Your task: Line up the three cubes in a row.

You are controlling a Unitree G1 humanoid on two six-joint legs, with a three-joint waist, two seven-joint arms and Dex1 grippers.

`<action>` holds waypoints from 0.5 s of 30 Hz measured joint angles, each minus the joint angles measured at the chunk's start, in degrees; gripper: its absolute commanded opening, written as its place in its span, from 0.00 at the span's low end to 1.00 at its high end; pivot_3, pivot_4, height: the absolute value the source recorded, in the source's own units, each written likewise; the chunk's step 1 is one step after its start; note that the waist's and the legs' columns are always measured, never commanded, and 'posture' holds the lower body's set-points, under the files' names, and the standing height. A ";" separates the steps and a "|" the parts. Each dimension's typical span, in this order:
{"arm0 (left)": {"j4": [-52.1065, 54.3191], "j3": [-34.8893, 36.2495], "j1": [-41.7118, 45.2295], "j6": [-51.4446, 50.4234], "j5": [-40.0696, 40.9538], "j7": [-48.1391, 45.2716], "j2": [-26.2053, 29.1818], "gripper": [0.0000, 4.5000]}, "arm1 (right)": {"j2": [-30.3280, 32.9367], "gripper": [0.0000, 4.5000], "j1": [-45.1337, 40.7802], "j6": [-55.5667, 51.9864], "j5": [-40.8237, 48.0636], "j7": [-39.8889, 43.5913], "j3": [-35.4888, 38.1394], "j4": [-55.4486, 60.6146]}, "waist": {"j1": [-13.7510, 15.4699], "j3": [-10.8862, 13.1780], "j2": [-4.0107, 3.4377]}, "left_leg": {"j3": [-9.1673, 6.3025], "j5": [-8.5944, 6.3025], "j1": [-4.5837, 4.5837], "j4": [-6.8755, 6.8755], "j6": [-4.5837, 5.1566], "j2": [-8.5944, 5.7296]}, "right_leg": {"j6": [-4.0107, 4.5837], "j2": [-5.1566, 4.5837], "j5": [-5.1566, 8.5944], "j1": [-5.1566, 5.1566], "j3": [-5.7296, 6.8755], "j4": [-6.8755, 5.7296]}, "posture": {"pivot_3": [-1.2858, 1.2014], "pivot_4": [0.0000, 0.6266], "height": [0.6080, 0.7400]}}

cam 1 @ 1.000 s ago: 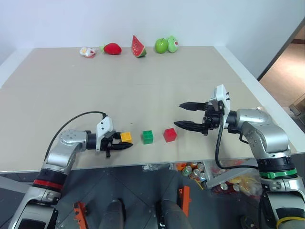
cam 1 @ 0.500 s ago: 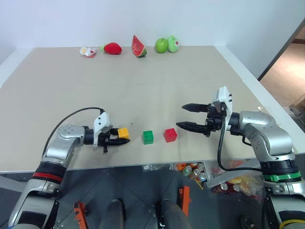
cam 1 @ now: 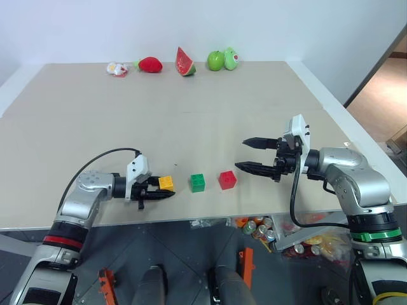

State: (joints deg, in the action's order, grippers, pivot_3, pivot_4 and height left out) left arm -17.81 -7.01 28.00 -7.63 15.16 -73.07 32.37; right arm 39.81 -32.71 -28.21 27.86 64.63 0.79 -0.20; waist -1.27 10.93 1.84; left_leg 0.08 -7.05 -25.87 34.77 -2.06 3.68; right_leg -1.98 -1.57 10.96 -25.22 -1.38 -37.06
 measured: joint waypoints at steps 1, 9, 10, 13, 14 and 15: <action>-0.88 -0.05 0.36 0.51 0.00 -0.17 -0.07 0.30 | 0.00 0.94 -0.05 0.01 0.00 -0.01 0.00 -0.02 | 0.00 0.00 0.00 | 0.00 0.00 0.02 0.00 0.00 0.00 | 0.01 0.00 -0.01 0.01 0.00 0.00 | 0.52 0.24 1.00; -3.53 -0.15 1.65 0.62 0.39 -1.63 -0.14 0.82 | 0.00 0.94 -0.36 0.03 -0.03 -0.04 0.00 -0.04 | -0.01 0.00 0.00 | 0.00 0.00 0.09 0.00 0.00 0.00 | 0.07 0.00 -0.13 0.02 0.01 0.00 | 0.52 0.24 1.00; -3.44 -0.16 1.65 0.05 0.64 -2.06 -0.14 0.90 | 0.00 0.94 -0.35 0.03 -0.03 -0.06 0.00 -0.04 | 0.00 0.00 0.00 | 0.00 0.00 0.09 0.00 0.00 0.00 | 0.07 0.00 -0.13 0.02 0.00 0.00 | 0.52 0.24 1.00; -2.73 -0.15 1.65 -1.00 1.01 -2.39 -0.09 0.99 | 0.00 0.94 -0.36 0.04 -0.04 -0.09 0.00 -0.04 | 0.00 0.00 0.00 | 0.00 0.00 0.09 0.00 0.00 0.00 | 0.08 -0.01 -0.14 0.03 0.01 0.00 | 0.52 0.24 1.00; -2.45 -0.14 1.65 -1.42 1.03 -2.34 -0.03 0.99 | 0.00 0.94 -0.36 0.04 -0.04 -0.11 0.00 -0.04 | 0.00 0.00 0.00 | 0.00 0.00 0.09 0.00 0.00 0.00 | 0.07 -0.01 -0.14 0.02 0.00 0.00 | 0.52 0.24 1.00; -1.99 -0.14 1.65 -2.22 1.03 -2.19 0.25 0.99 | 0.00 0.94 -0.36 0.04 -0.05 -0.12 0.00 -0.04 | 0.00 0.00 0.00 | 0.00 0.00 0.09 0.00 0.00 0.00 | 0.07 -0.01 -0.14 0.02 0.00 0.00 | 0.52 0.24 1.00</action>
State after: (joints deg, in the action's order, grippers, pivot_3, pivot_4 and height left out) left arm -19.80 -7.15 29.65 -9.84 16.19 -75.26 32.62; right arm 39.81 -33.07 -28.16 27.81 64.51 0.79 -0.24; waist -1.27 10.93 1.84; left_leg 0.08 -7.05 -25.78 34.77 -2.06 3.68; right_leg -1.91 -1.58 10.81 -25.20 -1.38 -37.06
